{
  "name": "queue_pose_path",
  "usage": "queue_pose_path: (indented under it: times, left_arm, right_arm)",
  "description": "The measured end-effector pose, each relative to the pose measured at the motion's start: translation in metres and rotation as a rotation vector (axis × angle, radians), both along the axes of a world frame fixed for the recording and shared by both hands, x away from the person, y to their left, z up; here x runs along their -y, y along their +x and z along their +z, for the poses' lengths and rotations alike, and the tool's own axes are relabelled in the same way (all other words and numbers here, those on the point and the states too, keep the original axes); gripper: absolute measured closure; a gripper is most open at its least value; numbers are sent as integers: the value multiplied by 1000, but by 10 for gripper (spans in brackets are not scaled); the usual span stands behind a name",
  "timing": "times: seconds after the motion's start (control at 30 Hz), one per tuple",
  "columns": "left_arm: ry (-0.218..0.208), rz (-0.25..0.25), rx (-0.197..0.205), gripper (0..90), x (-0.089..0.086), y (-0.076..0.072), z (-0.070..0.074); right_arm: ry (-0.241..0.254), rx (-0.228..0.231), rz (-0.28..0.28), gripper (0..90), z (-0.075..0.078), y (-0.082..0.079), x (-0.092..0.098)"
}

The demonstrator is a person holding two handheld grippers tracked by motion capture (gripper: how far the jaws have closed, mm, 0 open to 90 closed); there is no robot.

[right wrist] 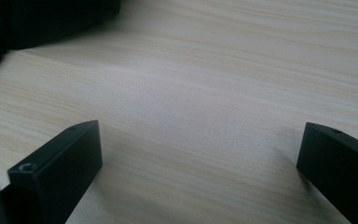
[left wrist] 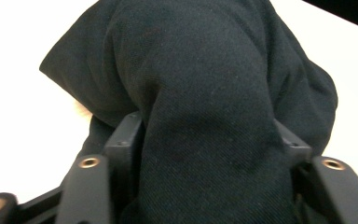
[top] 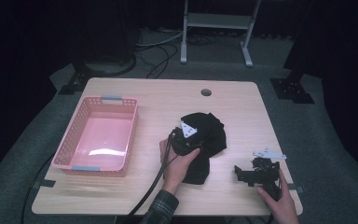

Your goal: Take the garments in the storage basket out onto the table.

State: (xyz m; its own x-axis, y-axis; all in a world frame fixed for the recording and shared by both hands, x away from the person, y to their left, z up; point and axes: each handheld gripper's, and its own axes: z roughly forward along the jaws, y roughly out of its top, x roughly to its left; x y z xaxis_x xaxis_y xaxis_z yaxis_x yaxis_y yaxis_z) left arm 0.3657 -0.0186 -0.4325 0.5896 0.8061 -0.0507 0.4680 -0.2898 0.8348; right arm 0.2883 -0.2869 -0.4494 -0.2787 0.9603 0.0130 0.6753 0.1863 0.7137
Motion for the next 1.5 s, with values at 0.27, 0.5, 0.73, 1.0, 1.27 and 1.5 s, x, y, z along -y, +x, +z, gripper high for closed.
queue_pose_path:
  times: [0.27,0.5,0.73,1.0,1.27,1.5]
  left_arm:
    - [17,26,-27,168,1,1,-1]
    - [34,29,-65,29,2,3,-2]
    - [20,40,-78,28,1,4,-2]
    - [15,37,-76,28,1,3,-1]
    - [-34,16,-62,28,-2,0,6]
    - [-72,5,-27,28,-4,-5,16]
  right_arm:
    - [0,0,0,0,0,0,0]
    - [0,0,0,0,0,0,0]
    - [0,0,-1,0,0,0,0]
    - [0,0,0,0,0,0,0]
    - [0,0,0,0,0,0,0]
    - [0,0,-1,0,0,0,0]
